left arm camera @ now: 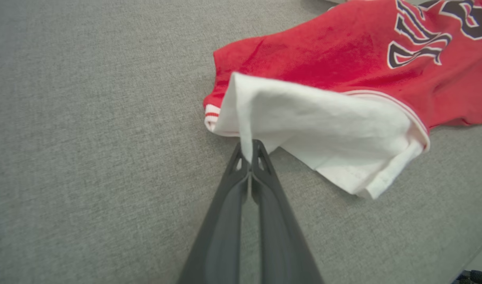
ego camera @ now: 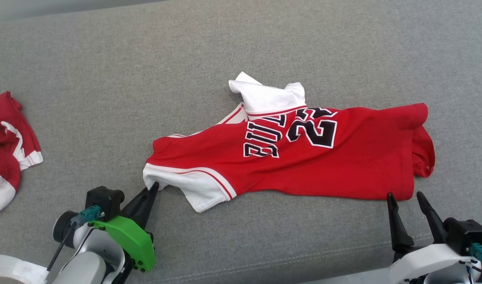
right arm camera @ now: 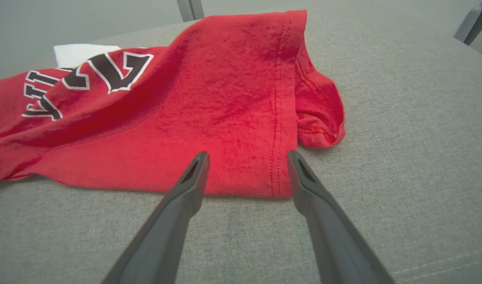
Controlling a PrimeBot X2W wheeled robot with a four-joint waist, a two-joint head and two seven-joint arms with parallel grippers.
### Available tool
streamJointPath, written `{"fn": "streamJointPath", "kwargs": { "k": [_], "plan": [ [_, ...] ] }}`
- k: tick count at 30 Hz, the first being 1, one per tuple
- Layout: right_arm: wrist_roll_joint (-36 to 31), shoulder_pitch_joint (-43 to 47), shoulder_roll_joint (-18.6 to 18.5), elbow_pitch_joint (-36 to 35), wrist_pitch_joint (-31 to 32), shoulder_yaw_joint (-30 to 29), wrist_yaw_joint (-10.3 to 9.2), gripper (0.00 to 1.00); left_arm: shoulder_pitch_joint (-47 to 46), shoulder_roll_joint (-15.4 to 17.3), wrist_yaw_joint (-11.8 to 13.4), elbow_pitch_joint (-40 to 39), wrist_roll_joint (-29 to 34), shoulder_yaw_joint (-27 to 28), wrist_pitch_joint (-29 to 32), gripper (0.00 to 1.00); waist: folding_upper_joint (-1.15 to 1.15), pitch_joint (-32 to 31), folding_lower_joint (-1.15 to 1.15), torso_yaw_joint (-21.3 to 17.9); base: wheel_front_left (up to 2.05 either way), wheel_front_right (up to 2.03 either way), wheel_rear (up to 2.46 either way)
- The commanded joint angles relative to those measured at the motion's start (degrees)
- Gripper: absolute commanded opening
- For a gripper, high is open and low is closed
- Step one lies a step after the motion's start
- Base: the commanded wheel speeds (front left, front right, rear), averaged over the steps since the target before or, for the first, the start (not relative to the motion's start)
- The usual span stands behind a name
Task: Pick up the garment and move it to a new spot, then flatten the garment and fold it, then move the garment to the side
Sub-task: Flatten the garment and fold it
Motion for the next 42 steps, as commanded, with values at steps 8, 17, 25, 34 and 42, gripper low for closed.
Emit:
{"fn": "streamJointPath", "kwargs": {
  "k": [8,17,25,34,42],
  "plan": [
    [1.7,-3.0,-0.5,7.2,0.5,-2.4,-0.07,1.0,2.8,1.3,2.6,-6.2,-0.5,0.3,1.7,0.0,0.0,1.0,0.0,1.0,0.0,0.0,0.0],
    [3.3,-6.3,-2.3,14.8,-0.7,-1.6,-0.07,0.0,3.6,1.7,3.8,-9.9,-0.5,0.1,2.3,0.0,0.0,1.4,0.0,2.6,0.0,0.0,0.0],
    [5.0,-4.6,-3.4,9.2,-1.3,0.6,-0.07,0.0,5.9,3.6,5.9,-17.0,-1.2,0.7,4.7,0.0,0.0,1.3,0.0,2.6,0.0,0.0,0.0],
    [10.5,-5.1,-5.9,-12.3,3.0,-1.4,-0.07,0.0,5.9,10.0,8.9,-36.5,-0.8,3.5,11.4,0.0,0.0,0.7,0.0,3.7,0.0,0.0,0.0],
    [10.3,-15.8,-12.0,-21.7,8.1,-3.3,-0.04,0.0,-4.0,12.6,8.4,-44.2,-1.6,8.7,14.4,0.0,0.0,-0.9,0.0,5.0,0.0,0.0,0.0]
  ]
}}
